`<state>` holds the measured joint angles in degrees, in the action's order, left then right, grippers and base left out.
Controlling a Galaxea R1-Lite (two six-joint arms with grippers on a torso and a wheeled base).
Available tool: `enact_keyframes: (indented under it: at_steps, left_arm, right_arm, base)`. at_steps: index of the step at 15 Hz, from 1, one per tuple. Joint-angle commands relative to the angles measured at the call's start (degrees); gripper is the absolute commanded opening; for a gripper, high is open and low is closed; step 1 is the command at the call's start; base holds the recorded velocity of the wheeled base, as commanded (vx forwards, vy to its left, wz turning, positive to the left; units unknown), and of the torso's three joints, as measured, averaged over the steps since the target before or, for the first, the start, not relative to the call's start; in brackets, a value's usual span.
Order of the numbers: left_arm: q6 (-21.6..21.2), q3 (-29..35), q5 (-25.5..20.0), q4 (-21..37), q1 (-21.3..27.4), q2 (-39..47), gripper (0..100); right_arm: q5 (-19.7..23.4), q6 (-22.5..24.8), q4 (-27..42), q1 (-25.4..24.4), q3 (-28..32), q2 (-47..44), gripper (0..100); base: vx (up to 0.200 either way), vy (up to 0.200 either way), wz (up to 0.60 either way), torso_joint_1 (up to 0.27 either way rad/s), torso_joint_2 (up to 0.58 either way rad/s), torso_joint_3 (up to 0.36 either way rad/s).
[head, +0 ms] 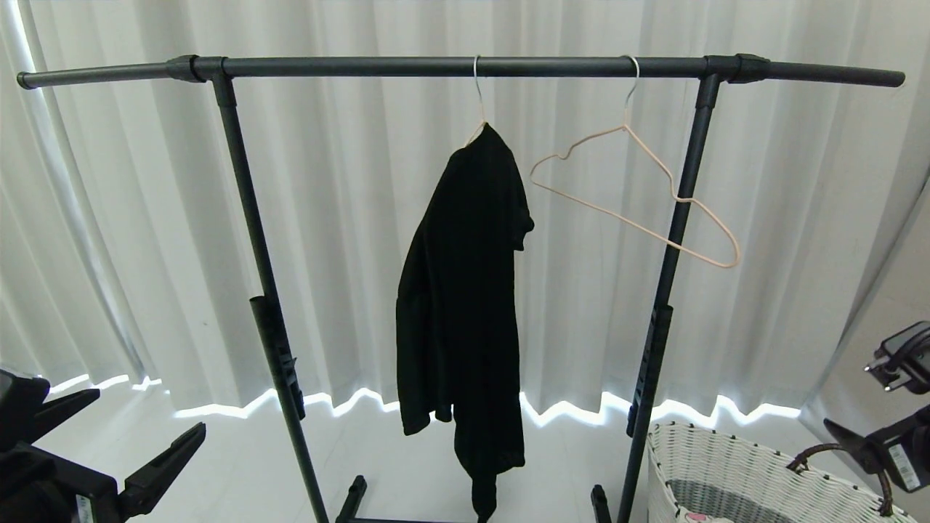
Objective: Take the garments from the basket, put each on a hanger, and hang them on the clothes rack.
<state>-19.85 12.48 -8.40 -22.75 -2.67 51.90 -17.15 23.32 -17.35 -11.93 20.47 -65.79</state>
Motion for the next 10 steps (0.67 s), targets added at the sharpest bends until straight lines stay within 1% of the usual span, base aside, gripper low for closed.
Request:
enact_keyframes:
  at_steps: [1, 3, 4, 5, 7, 9, 10]
  left_arm:
    - [0.16, 0.09, -0.04, -0.10, 1.97, -0.04, 100]
    - [0.07, 0.17, -0.04, -0.02, 3.37, -0.74, 100]
    - [0.07, 0.44, -0.04, -0.10, 4.16, -1.45, 100]
    - [0.25, 0.52, -0.13, -0.10, 5.04, -1.97, 100]
    - [0.25, 0.79, -0.13, -0.02, 6.01, -2.59, 100]
    - [0.16, 0.88, -0.04, -0.10, 6.19, -2.85, 100]
    - [0.16, 0.88, -0.04, -0.10, 6.19, -3.03, 100]
  right_arm:
    - [2.39, -0.21, -0.06, -1.86, -3.68, -3.29, 100]
    - [5.73, -0.38, -0.06, -4.76, -6.41, -6.10, 100]
    - [7.92, -0.64, -0.06, -6.08, -6.93, -8.39, 100]
    - [9.24, -1.61, -0.06, -7.67, -6.93, -10.85, 100]
    - [9.42, -6.27, -0.14, -11.18, -6.41, -17.09, 100]
    - [9.33, -9.08, -0.14, -11.80, -6.14, -21.39, 100]
    - [9.24, -11.02, -0.23, -11.80, -5.88, -25.17, 100]
  base:
    - [0.000, 0.000, 0.00, 0.000, 0.00, 0.000]
    - [0.000, 0.000, 0.00, 0.000, 0.00, 0.000]
    - [0.000, 0.000, 0.00, 0.000, 0.00, 0.000]
    - [0.000, 0.000, 0.00, 0.000, 0.00, 0.000]
    - [0.000, 0.000, 0.00, 0.000, 0.00, 0.000]
    - [0.000, 0.000, 0.00, 0.000, 0.00, 0.000]
    - [0.000, 0.000, 0.00, 0.000, 0.00, 0.000]
